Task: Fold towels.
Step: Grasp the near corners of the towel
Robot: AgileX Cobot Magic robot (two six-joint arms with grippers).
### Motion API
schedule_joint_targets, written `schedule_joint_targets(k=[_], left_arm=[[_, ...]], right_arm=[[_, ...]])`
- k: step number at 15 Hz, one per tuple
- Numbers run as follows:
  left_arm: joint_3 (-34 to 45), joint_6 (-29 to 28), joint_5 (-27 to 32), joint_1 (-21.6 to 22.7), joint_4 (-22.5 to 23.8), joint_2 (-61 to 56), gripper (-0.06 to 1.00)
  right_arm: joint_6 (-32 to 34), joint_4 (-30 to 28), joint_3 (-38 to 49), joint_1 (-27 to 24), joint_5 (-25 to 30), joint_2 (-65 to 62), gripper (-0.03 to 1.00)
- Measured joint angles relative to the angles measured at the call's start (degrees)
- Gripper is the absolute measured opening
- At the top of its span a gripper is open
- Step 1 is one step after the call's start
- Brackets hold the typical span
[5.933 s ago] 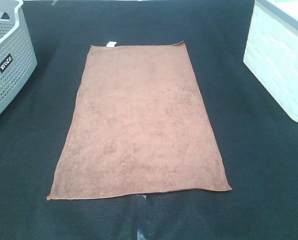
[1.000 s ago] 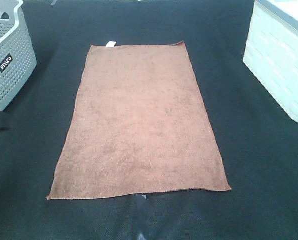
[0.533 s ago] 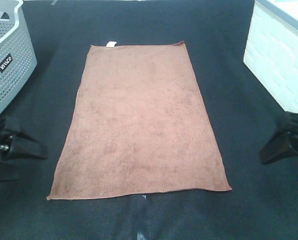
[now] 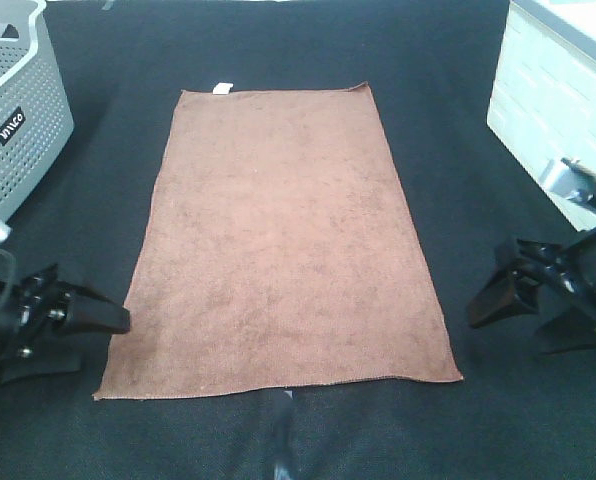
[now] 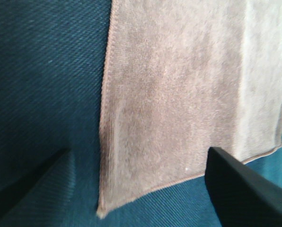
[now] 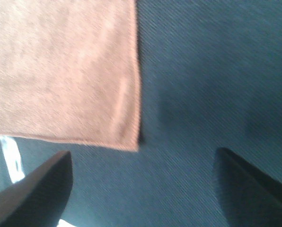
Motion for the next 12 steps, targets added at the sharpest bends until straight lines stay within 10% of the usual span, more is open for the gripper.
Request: schedule_joint_targets(k=[12], left_arm=[[-8.77,1.26,2.69,-8.02,-1.95,8.54,0.71]], right_arm=[[-16.73,15.87,-4.93,3.72,0.80,15.81,0.70]])
